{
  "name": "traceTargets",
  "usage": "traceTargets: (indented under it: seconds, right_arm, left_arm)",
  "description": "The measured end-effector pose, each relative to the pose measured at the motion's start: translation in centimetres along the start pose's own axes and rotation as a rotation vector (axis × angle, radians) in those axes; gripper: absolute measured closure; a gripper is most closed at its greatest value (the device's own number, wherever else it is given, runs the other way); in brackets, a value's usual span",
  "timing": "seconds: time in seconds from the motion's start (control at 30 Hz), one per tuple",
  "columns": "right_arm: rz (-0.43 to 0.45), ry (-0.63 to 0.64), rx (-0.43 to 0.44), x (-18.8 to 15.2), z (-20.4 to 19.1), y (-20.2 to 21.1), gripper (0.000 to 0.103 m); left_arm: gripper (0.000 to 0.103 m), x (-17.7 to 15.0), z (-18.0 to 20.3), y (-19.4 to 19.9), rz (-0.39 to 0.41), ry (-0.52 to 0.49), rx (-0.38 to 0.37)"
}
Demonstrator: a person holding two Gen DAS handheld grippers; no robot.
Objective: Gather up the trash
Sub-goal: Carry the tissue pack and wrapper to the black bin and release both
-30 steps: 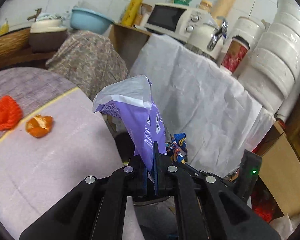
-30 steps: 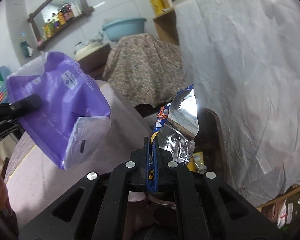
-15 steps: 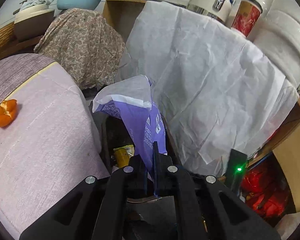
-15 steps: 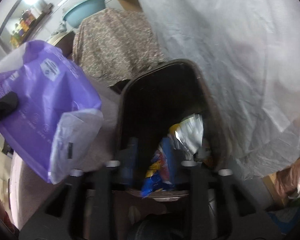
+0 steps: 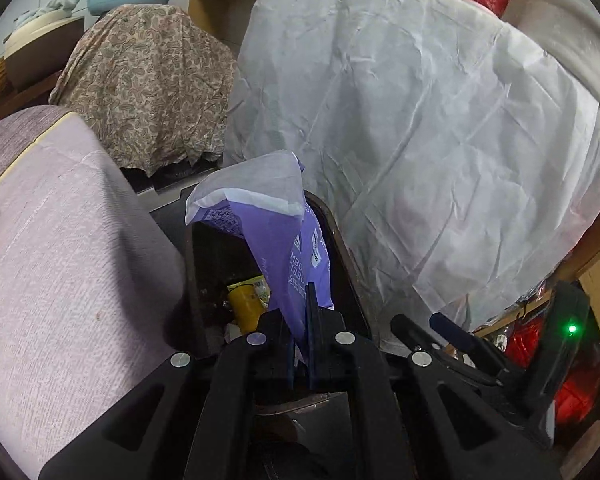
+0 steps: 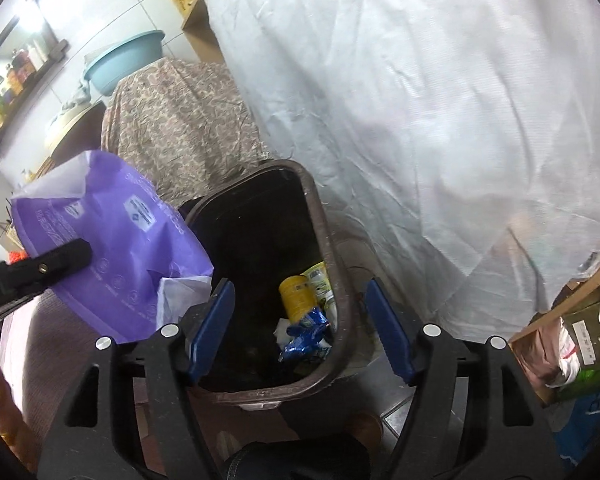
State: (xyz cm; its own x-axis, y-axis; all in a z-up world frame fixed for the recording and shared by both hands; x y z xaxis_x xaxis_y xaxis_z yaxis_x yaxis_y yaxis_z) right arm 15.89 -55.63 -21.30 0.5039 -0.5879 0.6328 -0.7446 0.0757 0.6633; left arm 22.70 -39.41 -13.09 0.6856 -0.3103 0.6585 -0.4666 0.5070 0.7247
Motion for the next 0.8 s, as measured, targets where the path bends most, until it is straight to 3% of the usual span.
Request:
traceTargets:
  seconds: [0.1, 0.13, 0.23, 0.27, 0.6, 0.8]
  right_arm:
    - [0.017, -0.003, -0.004, 0.3, 0.4, 0.6, 0.034]
    - [0.023, -0.003, -0.01, 0.4, 0.5, 0.8, 0.034]
    - [0.039, 0.0, -0.016, 0.8, 0.4, 1.2, 0.034]
    - [0.042, 0.001, -0.018, 0.9, 0.4, 1.3, 0.033]
    - [0.05, 0.017, -0.007, 0.8, -1.2, 2.1, 0.033]
    - [0.045, 0.053, 0.045, 0.7, -4.2, 2.9, 0.03]
  left_arm:
    - [0.095, -0.3, 0.3, -0.2, -0.021, -0.02, -0.016]
    - [0.089, -0.3, 0.3, -0.1, -0.017, -0.022, -0.014]
    - [0.051, -0.2, 0.3, 0.5, 0.018, -0.023, -0.011]
    - [0.048, -0.1, 0.3, 0.9, 0.037, -0.023, -0.009]
    - [0.038, 0.2, 0.4, 4.0, 0.069, -0.06, -0.027]
    - [0.029, -0.2, -2.3, 7.4, 0.07, -0.036, -0.031]
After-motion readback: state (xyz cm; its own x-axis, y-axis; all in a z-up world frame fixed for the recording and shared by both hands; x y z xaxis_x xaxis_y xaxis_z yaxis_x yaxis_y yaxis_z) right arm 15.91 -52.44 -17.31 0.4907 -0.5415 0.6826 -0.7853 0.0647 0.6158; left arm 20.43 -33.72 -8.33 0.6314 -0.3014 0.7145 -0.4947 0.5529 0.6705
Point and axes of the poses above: each gripper's, at about its wrist camera, not at the fingertips, and y roughly against the way its jaws point, z to its right, x to its top, the point moved 3 cm from there along -y, roughly the way its jaws point, and after that the axes turned 5 degrees about z, right-handed, at the moved point
